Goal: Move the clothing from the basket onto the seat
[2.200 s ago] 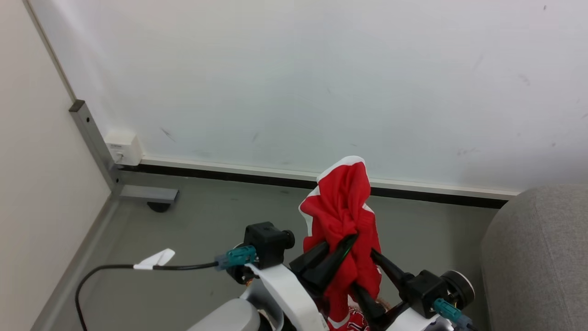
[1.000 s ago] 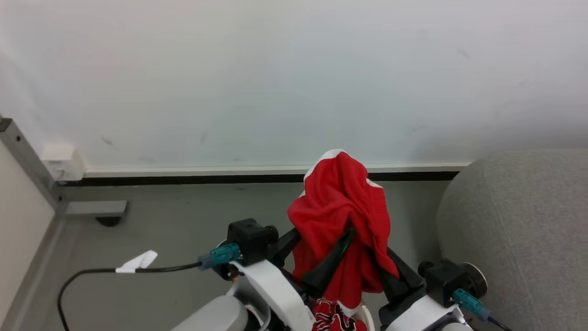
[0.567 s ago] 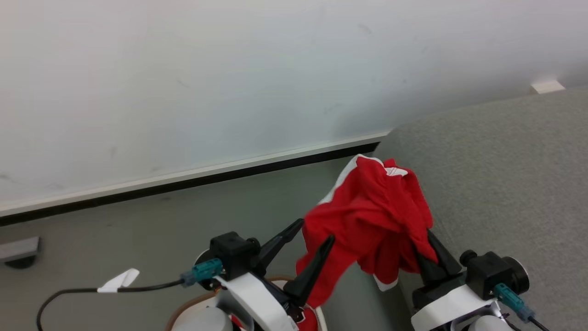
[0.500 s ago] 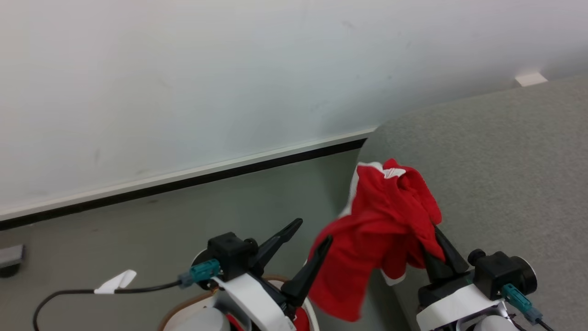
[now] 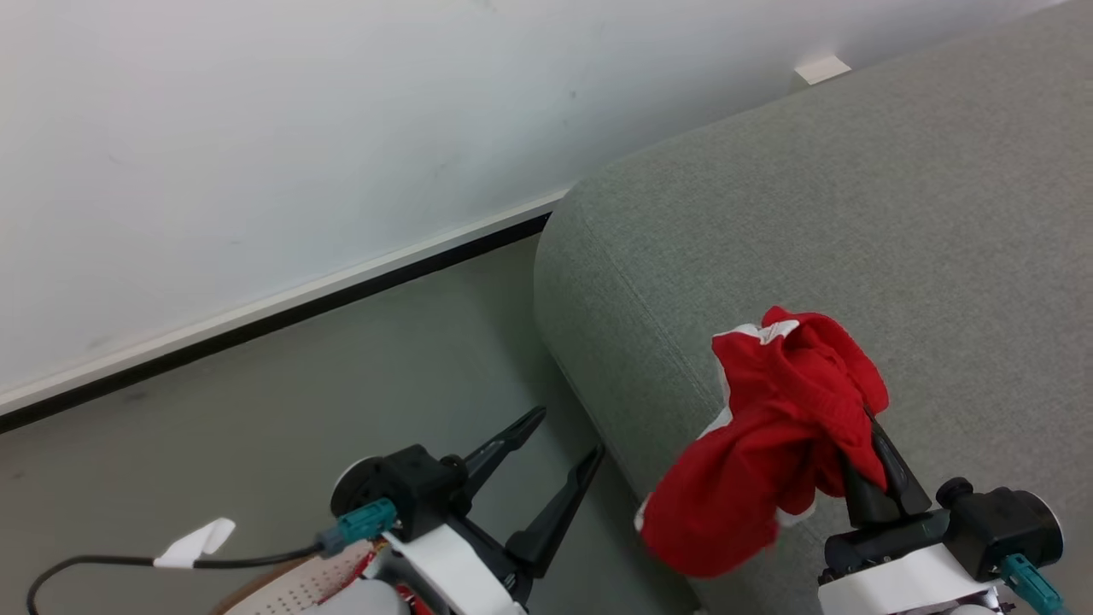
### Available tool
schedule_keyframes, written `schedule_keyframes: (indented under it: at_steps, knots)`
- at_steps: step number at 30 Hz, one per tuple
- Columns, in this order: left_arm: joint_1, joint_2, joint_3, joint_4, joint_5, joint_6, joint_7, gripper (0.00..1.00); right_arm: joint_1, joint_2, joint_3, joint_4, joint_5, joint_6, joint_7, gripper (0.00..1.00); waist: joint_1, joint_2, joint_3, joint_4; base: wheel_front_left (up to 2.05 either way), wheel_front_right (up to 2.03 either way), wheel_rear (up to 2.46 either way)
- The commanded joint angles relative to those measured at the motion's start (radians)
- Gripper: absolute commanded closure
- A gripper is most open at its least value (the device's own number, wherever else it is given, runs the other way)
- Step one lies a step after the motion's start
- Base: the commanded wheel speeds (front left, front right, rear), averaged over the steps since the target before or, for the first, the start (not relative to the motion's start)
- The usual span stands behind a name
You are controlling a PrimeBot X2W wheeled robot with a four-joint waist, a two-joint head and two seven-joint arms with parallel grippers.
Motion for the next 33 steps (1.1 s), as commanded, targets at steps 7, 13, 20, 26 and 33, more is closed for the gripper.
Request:
schedule_keyframes:
  at_steps: [7, 13, 20, 26, 33]
  knots:
    - [0.007, 0.016, -0.006, -0.011, 0.019, -0.001, -0.012, 0.0, 0.013, 0.0, -0.019, -0.035, 0.003, -0.003, 0.0, 1.0, -0.0002, -0.0001, 0.031, -0.012, 0.0, 0.0, 0.0]
    - [-0.016, 0.05, -0.003, -0.045, 0.032, -0.005, 0.007, 0.0, -0.078, 0.0, -0.063, -0.057, -0.016, -0.003, 0.0, 1.0, -0.0002, -0.0001, 0.098, 0.03, 0.0, 0.0, 0.0]
    - [-0.035, 0.159, 0.025, -0.139, 0.043, -0.016, 0.036, 0.0, -0.264, -0.005, -0.193, -0.052, -0.09, -0.003, 0.013, 1.0, -0.0002, -0.0001, 0.255, 0.114, 0.0, 0.0, 0.0]
    - [-0.056, 0.246, 0.062, -0.22, 0.049, -0.028, 0.039, 0.0, -0.398, -0.062, -0.355, -0.039, -0.122, -0.003, 0.088, 1.0, -0.0002, -0.0001, 0.378, 0.189, 0.0, 0.0, 0.0]
    - [-0.069, 0.311, 0.1, -0.268, 0.049, -0.034, 0.031, 0.0, -0.508, -0.121, -0.516, 0.024, -0.108, -0.003, 0.153, 1.0, -0.0002, -0.0001, 0.473, 0.238, 0.0, 0.0, 0.0]
